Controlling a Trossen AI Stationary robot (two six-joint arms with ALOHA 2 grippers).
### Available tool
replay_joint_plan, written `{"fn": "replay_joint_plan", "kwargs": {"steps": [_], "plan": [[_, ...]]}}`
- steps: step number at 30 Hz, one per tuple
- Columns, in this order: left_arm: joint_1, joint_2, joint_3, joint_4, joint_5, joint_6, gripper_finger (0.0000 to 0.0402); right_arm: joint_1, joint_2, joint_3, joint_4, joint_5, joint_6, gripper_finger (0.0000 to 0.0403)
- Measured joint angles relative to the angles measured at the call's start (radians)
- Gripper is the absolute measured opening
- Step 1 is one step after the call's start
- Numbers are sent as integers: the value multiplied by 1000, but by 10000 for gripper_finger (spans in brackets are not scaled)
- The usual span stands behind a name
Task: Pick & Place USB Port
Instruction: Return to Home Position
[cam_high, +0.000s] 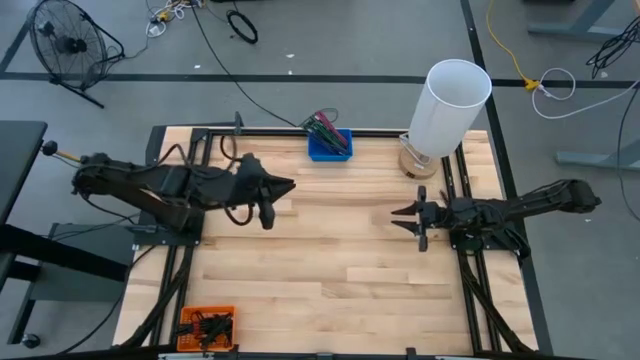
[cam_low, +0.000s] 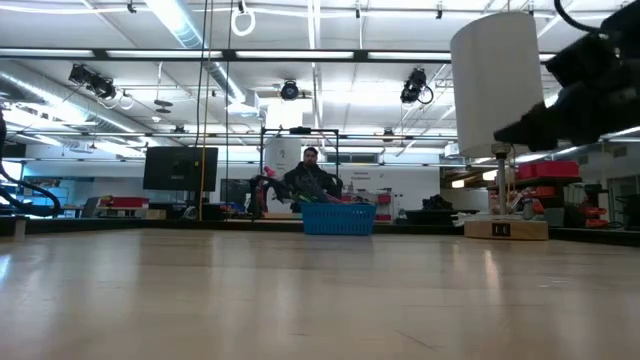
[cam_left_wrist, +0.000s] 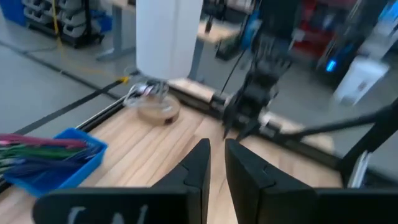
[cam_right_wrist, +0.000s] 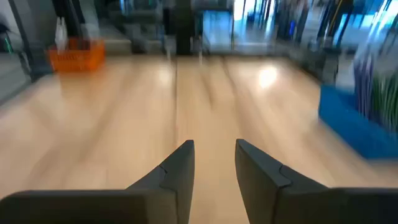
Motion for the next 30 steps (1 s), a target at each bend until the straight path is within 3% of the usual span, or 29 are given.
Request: {"fn": "replay_joint_plan", "kwargs": {"steps": [2,4,10,16,23,30], "plan": [[0,-50,-110,146,0,0,53,-3,-86,1,-130,-6,6,116],[0,-114,-215,235,0,0,53,-10,-151,3,-125,-16,8,116],[1,-281,-470,291,-2,0,53,-32,-389,3,-99,-29,11,116],[9,-448,-703,288,-6,0,53,-57,-397,2,50,-18,11,116],[28,-591,-910,286,-2,0,53,-99,-396,1,78,-20,10,116],[56,-818,-1080,281,-2,0,53,-175,-396,1,82,-18,10,116]]}}
